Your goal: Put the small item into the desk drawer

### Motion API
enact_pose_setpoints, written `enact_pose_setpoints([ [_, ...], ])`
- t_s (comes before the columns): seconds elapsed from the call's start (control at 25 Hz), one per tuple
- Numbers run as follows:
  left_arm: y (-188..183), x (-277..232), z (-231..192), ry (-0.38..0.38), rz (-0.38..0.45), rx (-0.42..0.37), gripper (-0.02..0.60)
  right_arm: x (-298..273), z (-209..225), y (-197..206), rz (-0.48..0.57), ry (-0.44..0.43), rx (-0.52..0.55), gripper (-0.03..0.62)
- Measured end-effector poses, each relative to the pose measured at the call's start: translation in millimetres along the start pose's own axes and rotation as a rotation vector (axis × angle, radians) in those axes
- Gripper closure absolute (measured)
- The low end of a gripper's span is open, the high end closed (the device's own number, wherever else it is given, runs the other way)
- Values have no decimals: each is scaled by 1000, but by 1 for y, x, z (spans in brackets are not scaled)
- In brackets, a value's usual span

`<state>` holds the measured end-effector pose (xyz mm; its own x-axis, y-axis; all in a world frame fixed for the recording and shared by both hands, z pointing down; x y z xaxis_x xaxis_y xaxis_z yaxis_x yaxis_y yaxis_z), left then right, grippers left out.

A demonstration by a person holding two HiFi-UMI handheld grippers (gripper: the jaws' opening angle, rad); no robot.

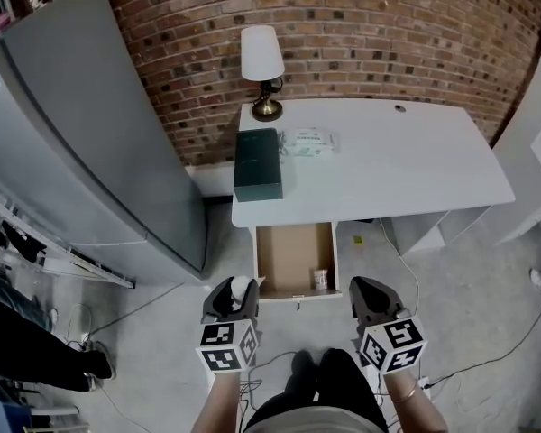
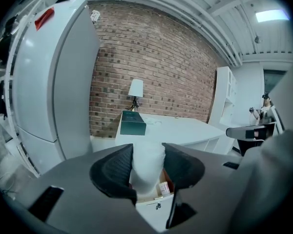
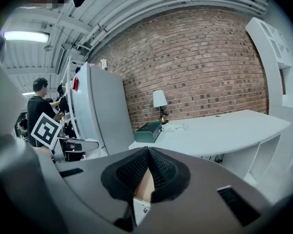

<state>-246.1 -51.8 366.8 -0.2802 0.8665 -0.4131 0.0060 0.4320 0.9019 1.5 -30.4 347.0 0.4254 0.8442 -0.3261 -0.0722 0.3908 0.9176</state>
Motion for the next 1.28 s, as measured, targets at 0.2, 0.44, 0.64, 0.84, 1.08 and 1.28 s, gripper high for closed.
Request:
enact_pose_setpoints([
  [0.2, 9, -21, -6, 1, -41, 15, 380, -17, 7, 1, -21, 2, 4, 585],
  [0.44, 24, -59, -4, -2, -93, 39, 380, -46, 27, 6, -38, -9, -2, 585],
  [0.64, 35, -100, 2, 7, -126, 32, 380, -69, 48, 16, -51, -16, -5, 585],
  [0.84, 48, -145, 8, 9, -164, 30, 380, -93, 70, 30, -73, -12, -38, 585],
  [1.08, 76, -199, 15, 12, -247, 27, 380, -114, 96, 49, -113, -4, -78, 585],
  [1.28, 111, -247, 16, -3, -319, 42, 380, -130, 118, 65, -136, 5, -106, 585],
])
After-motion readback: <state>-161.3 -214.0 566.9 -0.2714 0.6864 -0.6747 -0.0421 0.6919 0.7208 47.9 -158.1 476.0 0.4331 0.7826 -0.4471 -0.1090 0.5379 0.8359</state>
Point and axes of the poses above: the fingertips, and each gripper's own axes: x backward along the fingers, z to its right, y out of its underside, the point moved 4 cm from there along x, backward along the fingers, and after that the axes turned 2 degrees about -x, right-handed, at the moved point
